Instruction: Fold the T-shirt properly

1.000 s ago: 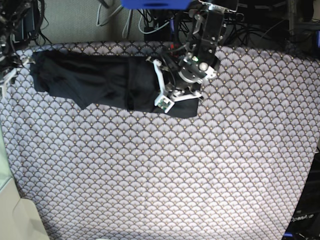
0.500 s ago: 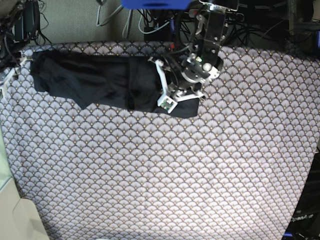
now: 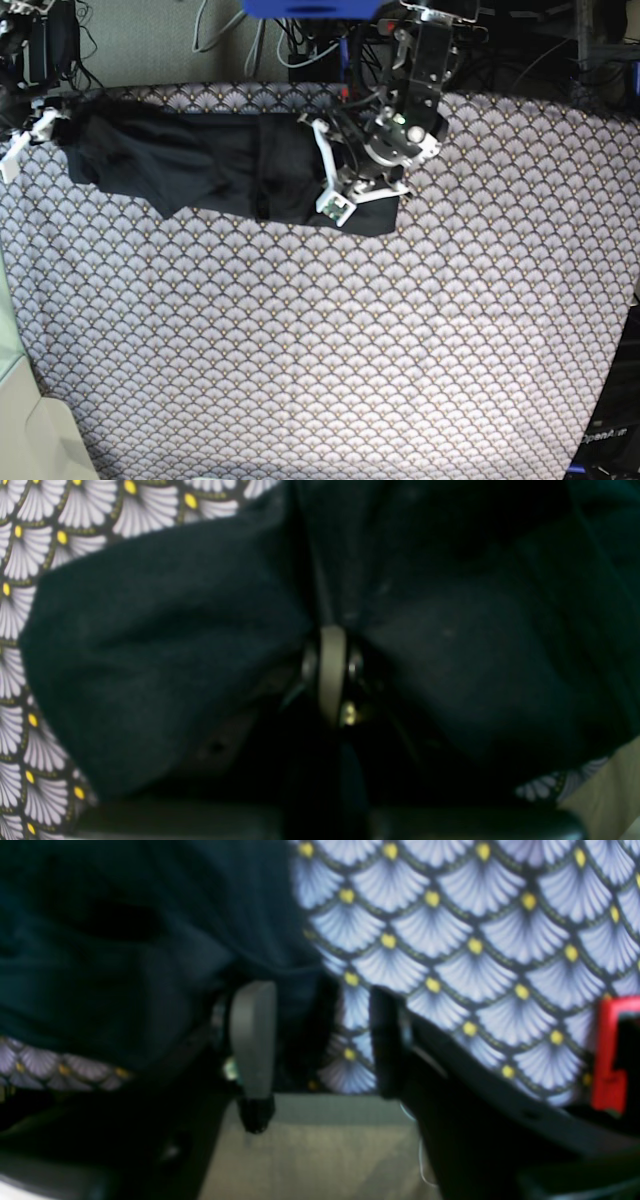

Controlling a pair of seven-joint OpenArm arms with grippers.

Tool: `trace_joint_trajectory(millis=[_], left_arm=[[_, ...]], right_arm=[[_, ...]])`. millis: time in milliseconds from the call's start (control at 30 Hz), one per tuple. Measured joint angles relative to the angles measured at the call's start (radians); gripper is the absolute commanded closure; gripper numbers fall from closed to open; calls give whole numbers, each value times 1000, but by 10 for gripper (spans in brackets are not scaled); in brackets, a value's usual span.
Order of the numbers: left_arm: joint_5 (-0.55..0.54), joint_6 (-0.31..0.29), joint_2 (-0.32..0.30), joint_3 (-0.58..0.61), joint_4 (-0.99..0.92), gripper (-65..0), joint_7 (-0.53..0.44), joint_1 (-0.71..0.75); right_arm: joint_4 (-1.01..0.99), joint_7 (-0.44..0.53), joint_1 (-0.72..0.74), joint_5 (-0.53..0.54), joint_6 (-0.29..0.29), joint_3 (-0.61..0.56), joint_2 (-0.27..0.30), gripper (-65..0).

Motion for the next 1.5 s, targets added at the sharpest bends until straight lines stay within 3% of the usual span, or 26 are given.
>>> trace_joint_trajectory(millis=[567, 867, 1033, 1233, 1500], left_arm=[[0, 0, 3, 0, 0, 0, 1, -1], [0, 0, 3, 0, 0, 0, 2, -1], [0, 0, 3, 0, 0, 0, 1, -1], [0, 0, 3, 0, 0, 0, 4, -3], [0, 0, 3, 0, 0, 0, 4, -3]], right_arm=[[-50, 5, 43, 7, 0, -43, 12, -444], [-51, 48, 48, 11, 0, -151, 9, -444], [-59, 51, 48, 16, 0, -152, 18, -444], [-63, 43, 73, 15, 0, -150, 69, -444], [-63, 38, 68, 15, 0, -151, 44, -444]])
